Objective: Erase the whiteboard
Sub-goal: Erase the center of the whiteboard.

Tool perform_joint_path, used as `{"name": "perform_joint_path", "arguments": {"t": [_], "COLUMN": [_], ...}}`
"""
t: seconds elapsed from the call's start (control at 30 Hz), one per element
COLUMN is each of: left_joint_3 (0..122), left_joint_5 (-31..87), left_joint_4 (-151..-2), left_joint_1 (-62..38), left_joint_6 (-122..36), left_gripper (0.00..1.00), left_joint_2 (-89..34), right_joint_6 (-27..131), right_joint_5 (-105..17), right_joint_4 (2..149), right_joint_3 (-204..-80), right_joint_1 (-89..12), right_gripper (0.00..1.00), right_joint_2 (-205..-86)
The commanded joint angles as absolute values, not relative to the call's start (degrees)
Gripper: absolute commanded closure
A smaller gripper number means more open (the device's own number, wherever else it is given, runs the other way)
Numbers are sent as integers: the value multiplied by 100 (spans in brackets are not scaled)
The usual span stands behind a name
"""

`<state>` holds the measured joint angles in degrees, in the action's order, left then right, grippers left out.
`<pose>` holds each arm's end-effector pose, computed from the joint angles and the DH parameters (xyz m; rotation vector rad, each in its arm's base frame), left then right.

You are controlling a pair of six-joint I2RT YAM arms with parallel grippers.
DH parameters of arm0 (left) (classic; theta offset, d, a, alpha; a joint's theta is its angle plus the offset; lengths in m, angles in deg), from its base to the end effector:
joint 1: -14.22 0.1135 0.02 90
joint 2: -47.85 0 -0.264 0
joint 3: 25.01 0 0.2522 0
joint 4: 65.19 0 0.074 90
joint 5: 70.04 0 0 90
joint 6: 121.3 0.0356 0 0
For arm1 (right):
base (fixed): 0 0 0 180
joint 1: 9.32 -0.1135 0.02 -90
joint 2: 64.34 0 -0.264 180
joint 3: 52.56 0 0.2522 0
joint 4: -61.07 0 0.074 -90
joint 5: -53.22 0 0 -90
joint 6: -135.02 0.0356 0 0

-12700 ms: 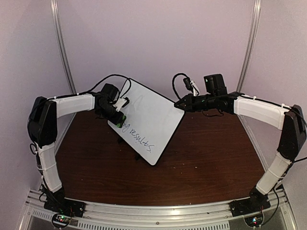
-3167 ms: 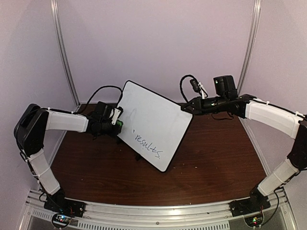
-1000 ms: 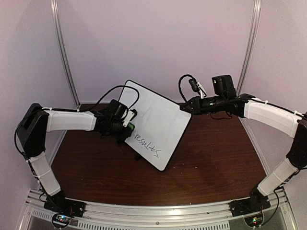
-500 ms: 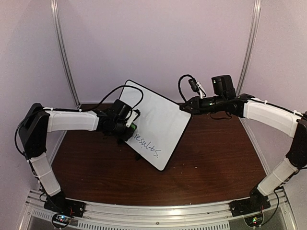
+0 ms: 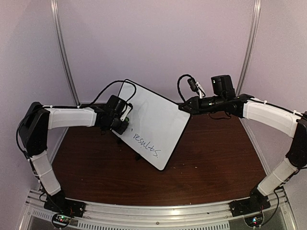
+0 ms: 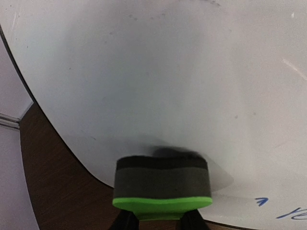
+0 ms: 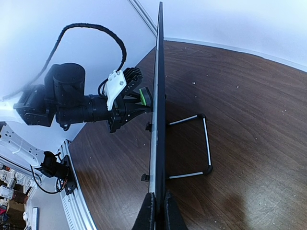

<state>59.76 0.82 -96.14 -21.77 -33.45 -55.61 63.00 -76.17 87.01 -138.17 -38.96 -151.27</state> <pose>0.3225 -0.2198 0.2074 0.5497 2.3119 0.0931 0.2915 0.1919 0.3248 -0.6693 2.0428 1.2047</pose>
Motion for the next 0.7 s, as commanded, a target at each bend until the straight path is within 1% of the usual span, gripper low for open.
{"name": "perform_joint_path", "arguments": {"t": [0.0,0.3,0.37,0.47,0.67], "left_joint_3": [5942,5777,5743,5656,5881], "left_joint_5": [357,413,373,-12,-444], "left_joint_4": [-9114,-9062,-9045,-8935,-9001], "left_joint_1": [-2506,-3277,-3319,-3228,-2490], "left_joint_6": [-3190,-3391,-3528,-3546,-3482], "left_gripper": [93,94,94,95,97], "left_joint_2": [-5612,-5738,-5779,-5753,-5665], "right_joint_6": [6014,6019,6023,6023,6025], "right_joint_5": [-8248,-8248,-8256,-8251,-8248], "right_joint_4": [8876,8867,8866,8878,8889], "right_joint_3": [-13830,-13848,-13848,-13848,-13846], "right_joint_1": [-4148,-4148,-4147,-4148,-4143], "right_gripper": [100,100,100,100,100], "right_joint_2": [-15209,-15236,-15229,-15232,-15206]}}
